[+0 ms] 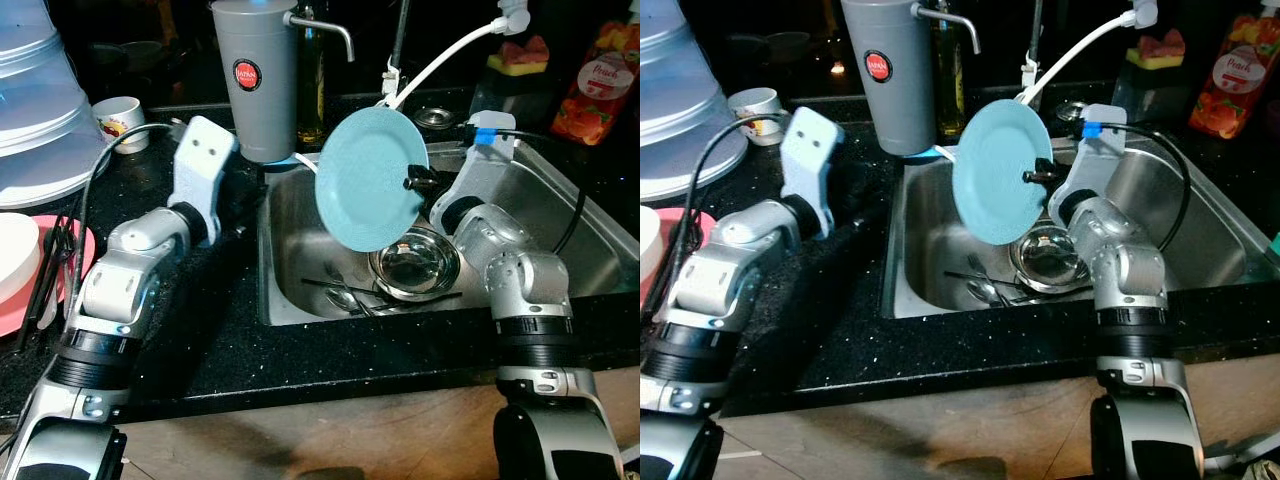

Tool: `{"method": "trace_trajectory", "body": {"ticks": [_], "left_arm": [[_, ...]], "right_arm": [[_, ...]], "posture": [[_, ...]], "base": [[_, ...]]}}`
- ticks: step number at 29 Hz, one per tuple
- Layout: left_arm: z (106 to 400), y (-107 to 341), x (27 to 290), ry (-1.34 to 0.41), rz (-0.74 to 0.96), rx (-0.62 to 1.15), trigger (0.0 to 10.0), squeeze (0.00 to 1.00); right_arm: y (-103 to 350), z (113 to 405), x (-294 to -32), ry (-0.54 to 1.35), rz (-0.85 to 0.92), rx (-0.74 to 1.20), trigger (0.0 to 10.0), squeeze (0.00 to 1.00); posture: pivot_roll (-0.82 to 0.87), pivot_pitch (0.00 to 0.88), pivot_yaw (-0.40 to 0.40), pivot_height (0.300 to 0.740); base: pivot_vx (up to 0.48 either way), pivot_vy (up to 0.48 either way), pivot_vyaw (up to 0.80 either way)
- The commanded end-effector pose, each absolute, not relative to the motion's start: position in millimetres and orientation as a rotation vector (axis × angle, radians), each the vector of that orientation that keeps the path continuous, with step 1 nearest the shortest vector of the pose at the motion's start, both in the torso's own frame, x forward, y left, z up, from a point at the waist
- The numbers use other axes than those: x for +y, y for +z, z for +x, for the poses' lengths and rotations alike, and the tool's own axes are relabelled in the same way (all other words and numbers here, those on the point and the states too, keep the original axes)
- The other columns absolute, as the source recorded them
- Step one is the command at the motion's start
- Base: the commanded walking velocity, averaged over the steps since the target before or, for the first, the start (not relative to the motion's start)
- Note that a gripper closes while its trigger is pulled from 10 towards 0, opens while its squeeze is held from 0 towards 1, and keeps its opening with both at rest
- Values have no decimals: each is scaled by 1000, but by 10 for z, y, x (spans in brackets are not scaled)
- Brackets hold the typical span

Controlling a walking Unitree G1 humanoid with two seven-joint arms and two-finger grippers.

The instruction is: Kitchen organization

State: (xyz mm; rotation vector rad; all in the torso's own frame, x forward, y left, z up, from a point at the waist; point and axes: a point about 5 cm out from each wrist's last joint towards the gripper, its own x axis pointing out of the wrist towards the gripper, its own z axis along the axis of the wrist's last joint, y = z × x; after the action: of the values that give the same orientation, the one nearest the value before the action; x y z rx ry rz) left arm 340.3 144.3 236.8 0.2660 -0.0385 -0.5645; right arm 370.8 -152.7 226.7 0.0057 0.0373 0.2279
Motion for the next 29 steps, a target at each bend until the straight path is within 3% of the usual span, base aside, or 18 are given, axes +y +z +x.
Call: {"method": "trace_trajectory", "body": {"ticks": [1,9,14,25,29], "left_arm": [[3359,2332,1392,-613,238,-20,10000,0],[3251,2043,1351,-682,237,194,10000,0],[3186,1949,1313,-726,227,263,10000,0],[3261,1957,1203,-676,200,209,10000,0],[3300,1925,1176,-650,281,202,10000,0]], "right_arm": [[2214,3696,-1445,234,-99,26,10000,0],[2001,3648,-1303,311,-322,71,10000,0],[1909,3629,-1275,327,-373,111,10000,0],[1851,3619,-1291,323,-411,142,10000,0],[1790,3606,-1307,336,-459,181,10000,0]], "posture": [[13,0,34,740],[15,0,30,740],[16,0,28,740],[6,0,32,740],[2,0,32,740]], "base": [[0,0,0],[0,0,0],[0,0,0],[0,0,0],[0,0,0]]}}
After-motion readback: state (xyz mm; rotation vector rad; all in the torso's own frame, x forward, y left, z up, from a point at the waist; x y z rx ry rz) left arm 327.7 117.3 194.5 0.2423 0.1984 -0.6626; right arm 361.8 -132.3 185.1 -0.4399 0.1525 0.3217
